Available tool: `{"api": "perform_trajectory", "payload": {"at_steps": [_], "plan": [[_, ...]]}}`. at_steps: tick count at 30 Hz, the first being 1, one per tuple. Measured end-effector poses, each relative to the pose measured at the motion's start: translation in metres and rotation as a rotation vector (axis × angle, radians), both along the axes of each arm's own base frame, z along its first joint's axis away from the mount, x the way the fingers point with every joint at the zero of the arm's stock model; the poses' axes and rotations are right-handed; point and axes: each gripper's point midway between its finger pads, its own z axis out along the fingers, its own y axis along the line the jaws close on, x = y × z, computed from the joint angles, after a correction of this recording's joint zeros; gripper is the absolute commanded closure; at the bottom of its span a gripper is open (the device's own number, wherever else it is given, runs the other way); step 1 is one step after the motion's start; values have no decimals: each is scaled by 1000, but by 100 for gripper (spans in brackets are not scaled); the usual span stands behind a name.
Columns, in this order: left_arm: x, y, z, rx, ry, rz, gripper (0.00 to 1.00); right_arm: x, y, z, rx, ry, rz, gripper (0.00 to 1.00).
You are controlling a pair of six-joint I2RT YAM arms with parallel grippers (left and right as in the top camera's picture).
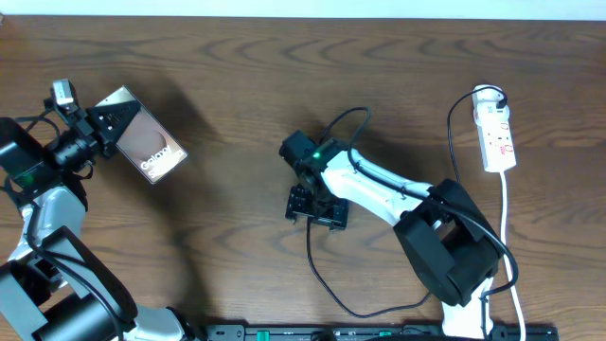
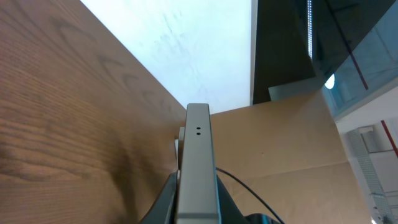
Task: Plug charger to phone and switch on socket
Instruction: 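Move the right gripper down over the black charging cable's plug, then close the right gripper on the cable's USB-C plug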
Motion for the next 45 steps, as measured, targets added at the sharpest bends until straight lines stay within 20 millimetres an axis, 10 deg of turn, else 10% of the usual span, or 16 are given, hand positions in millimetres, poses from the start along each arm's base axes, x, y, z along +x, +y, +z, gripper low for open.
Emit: {"api": "perform_trajectory", "payload": {"at_steps": [16,45], "plan": [[0,0,0,0,0,0,92,-2,0,-3,-12,0,-27,70],[0,0,0,0,0,0,93,-6,13,-3,13,-21,-15,74]]}}
